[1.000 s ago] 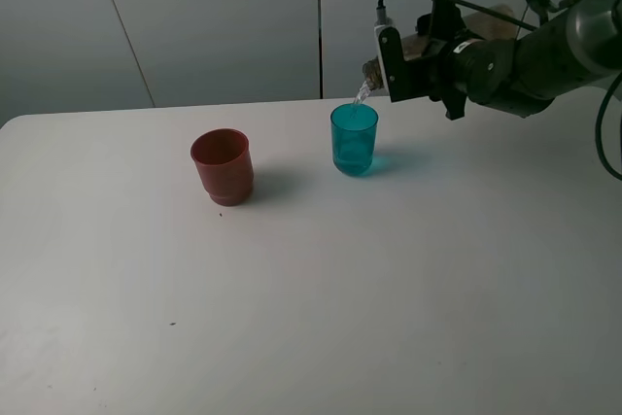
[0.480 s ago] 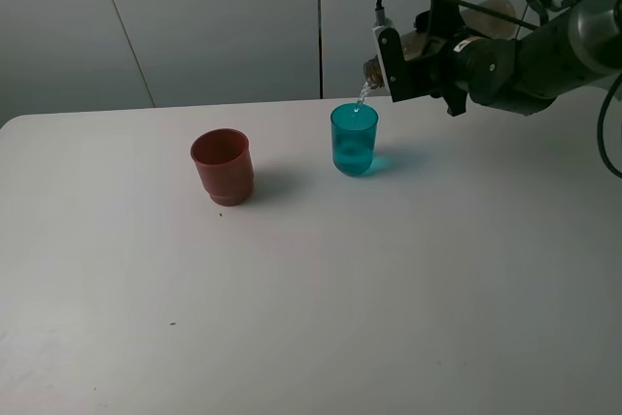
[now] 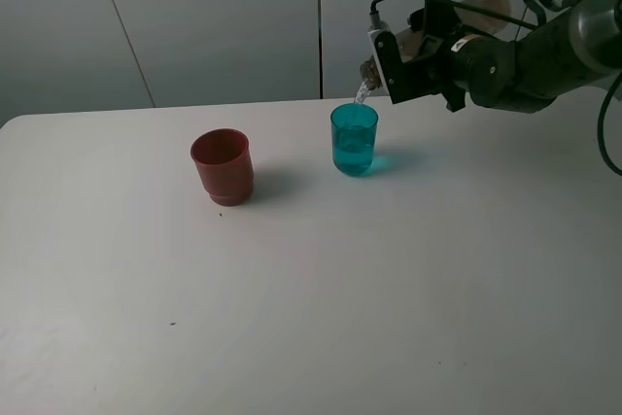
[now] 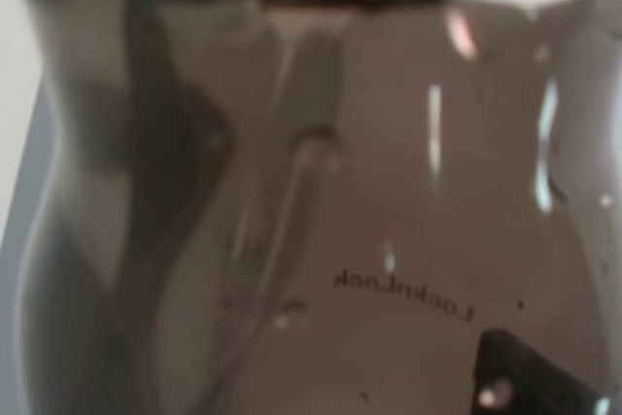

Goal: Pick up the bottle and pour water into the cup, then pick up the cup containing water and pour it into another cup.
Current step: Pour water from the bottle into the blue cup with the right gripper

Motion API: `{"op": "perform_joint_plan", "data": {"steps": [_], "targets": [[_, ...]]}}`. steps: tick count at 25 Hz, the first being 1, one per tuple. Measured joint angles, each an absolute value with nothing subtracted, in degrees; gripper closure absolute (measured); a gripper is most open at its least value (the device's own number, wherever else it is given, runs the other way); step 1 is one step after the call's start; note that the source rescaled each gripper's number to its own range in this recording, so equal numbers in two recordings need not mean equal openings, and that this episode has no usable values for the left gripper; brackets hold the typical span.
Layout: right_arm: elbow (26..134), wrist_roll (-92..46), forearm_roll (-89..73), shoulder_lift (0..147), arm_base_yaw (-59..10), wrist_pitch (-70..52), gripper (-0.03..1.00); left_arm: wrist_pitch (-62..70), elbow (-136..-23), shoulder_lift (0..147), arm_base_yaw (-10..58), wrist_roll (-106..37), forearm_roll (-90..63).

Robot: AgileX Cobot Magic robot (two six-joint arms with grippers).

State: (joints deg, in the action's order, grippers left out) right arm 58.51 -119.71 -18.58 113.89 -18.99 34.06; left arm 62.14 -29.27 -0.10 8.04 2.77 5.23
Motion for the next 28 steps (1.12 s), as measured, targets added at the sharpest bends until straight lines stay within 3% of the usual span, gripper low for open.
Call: {"op": "perform_joint_plan", "data": {"steps": [28], "targets": [[58.57, -119.71, -14.03, 113.89, -18.99, 39.17, 0.97, 62.14, -29.27, -0.1, 8.04, 2.77, 5.23]]}}
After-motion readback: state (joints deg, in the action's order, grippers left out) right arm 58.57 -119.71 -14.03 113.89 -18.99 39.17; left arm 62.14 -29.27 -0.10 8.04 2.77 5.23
